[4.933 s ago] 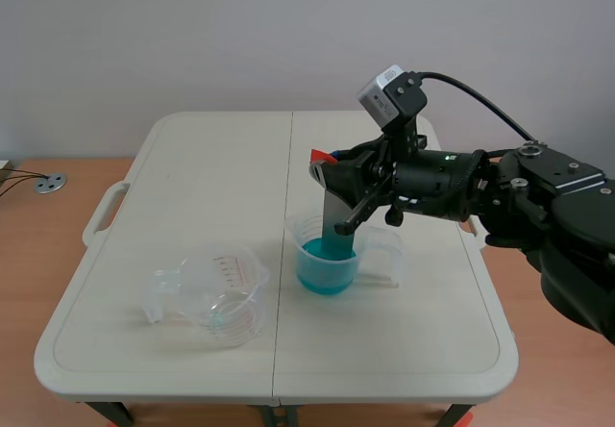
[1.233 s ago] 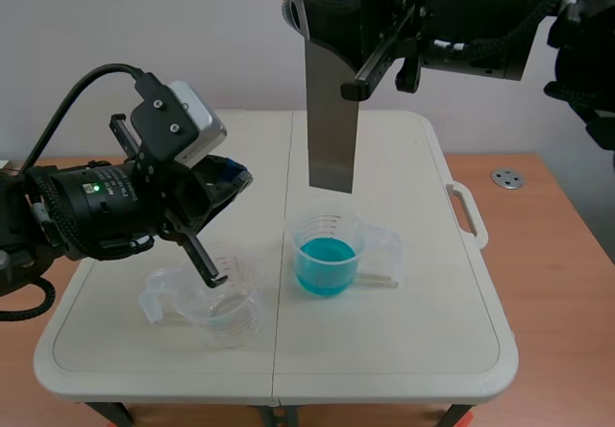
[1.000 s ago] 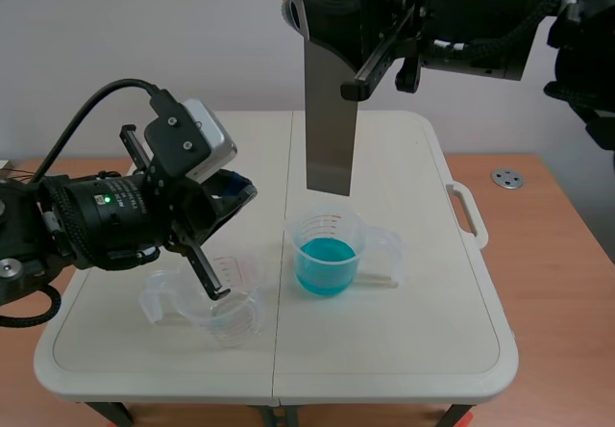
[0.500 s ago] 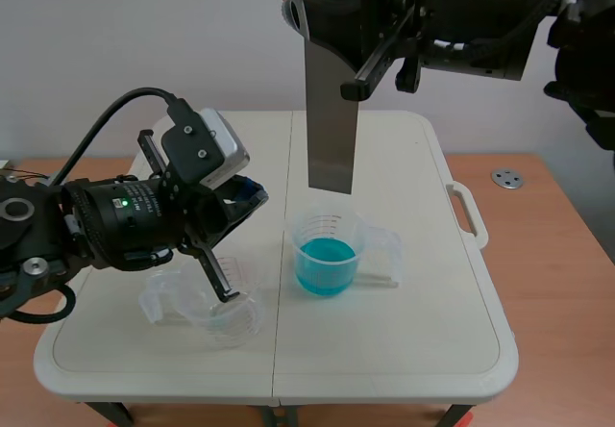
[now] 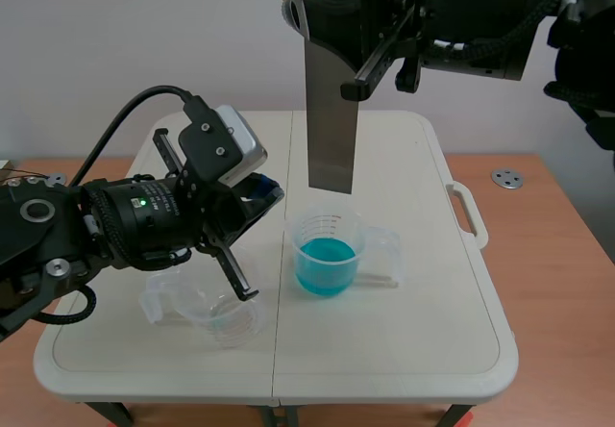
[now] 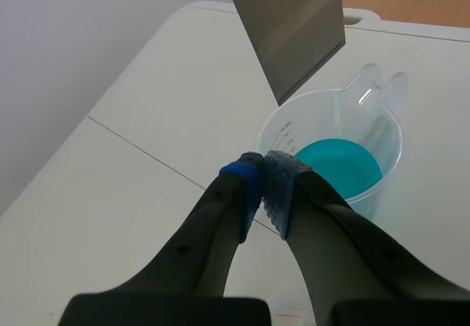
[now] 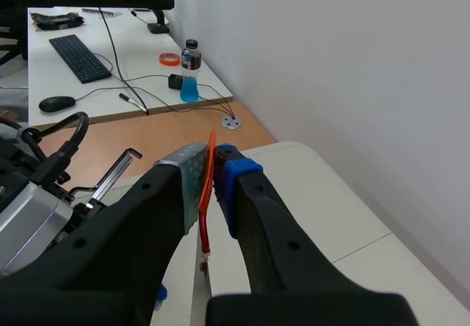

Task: Hold the metal plate by the orange handle, dip it into the blue solution, take it out and point at it, then put the plate back in the beaker on the left.
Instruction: 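Raise the plate and point at it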

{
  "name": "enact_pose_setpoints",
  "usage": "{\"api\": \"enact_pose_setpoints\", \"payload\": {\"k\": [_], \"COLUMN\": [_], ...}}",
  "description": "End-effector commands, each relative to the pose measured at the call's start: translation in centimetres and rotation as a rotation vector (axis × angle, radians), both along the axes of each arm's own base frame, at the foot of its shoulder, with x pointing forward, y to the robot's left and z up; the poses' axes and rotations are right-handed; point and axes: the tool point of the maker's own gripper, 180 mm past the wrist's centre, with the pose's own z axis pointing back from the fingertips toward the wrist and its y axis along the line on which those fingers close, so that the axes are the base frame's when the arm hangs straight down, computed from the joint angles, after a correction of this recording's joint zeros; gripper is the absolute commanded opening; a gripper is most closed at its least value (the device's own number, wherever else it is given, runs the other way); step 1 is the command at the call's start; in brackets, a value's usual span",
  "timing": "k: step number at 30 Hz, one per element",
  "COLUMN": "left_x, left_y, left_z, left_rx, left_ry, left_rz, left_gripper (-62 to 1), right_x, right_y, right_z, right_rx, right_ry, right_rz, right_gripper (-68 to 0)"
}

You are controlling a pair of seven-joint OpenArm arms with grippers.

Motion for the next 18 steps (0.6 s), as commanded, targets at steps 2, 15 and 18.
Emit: {"api": "enact_pose_setpoints", "payload": {"k": [2,15,18], "left_x": [0.5,-2.5,-4.8], "left_y": [1.7,18.5,22.4], "left_z": [0.5,0.0,-1.0], "left_rx": [-0.009,0.184,0.265], "left_ry": [-0.026,-0.039,0.019], "left_rz": [0.056,0.31,0.364], "left_gripper": [-57.9,-57.9,-57.9], "right_x": [-0.2,-0.3,-0.4], "right_y": [0.0,0.1,0.4], "right_z": [1.7,2.0,2.2], "right_rx": [0.03,0.055,0.065], "right_ry": [-0.039,-0.033,-0.033], "right_rz": [0.013,0.022,0.024], "right_gripper": [-66.2,-66.2,-66.2]}}
